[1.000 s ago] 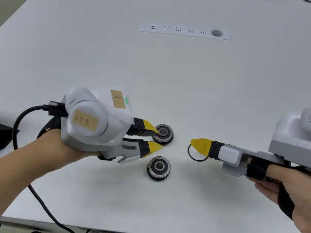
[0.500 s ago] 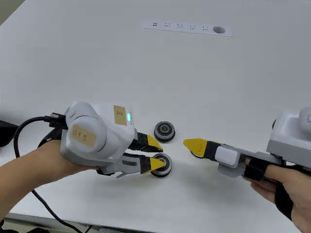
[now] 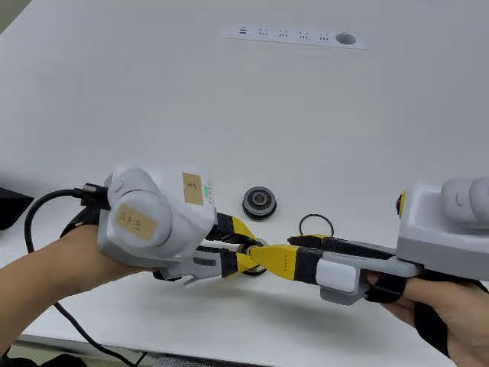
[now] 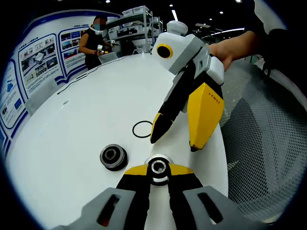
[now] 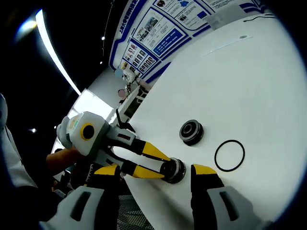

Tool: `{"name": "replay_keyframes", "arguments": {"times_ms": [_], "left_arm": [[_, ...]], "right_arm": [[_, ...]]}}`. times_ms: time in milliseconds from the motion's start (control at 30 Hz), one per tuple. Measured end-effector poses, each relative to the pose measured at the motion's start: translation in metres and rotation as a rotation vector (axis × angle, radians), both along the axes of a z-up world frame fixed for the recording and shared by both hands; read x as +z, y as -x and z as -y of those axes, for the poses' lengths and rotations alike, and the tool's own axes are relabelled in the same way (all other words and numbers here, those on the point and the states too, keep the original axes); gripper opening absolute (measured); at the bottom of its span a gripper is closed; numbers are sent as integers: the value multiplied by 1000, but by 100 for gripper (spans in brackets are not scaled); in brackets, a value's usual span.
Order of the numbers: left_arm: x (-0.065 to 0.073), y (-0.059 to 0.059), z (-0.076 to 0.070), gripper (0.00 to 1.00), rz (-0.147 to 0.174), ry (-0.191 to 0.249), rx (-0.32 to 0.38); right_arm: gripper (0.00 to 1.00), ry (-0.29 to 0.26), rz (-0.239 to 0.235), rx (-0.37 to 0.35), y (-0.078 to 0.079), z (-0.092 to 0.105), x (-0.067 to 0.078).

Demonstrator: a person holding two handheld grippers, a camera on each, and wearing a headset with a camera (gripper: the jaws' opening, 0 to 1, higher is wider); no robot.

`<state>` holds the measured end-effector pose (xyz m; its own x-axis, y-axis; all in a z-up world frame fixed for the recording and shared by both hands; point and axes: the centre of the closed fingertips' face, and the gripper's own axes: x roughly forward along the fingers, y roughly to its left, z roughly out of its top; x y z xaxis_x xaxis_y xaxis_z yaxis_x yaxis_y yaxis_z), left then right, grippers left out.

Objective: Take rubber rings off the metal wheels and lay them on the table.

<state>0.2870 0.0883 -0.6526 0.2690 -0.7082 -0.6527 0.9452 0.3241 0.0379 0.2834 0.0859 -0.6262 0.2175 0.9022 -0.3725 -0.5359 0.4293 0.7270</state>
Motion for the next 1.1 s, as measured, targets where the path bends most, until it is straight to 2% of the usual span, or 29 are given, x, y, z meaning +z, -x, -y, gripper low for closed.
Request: {"name": "replay_keyframes", "arguments": {"times_ms": [100, 300, 633, 767, 1100], "left_arm": [[1, 0, 0, 14, -2, 4, 4], [0, 0, -1, 14, -10, 6, 7], [-1, 1, -1, 13, 5, -8, -16], [-1, 0, -1, 13, -4, -13, -16], [-1, 0, -1, 13, 1, -9, -21]], "right_arm": [[62, -18, -25, 2, 2, -3, -2], [62, -21, -39, 13, 5, -7, -4], [62, -30, -71, 13, 6, -13, -9], [62, -37, -87, 12, 7, -15, -9], [57, -58, -123, -7, 5, -12, -10]]}}
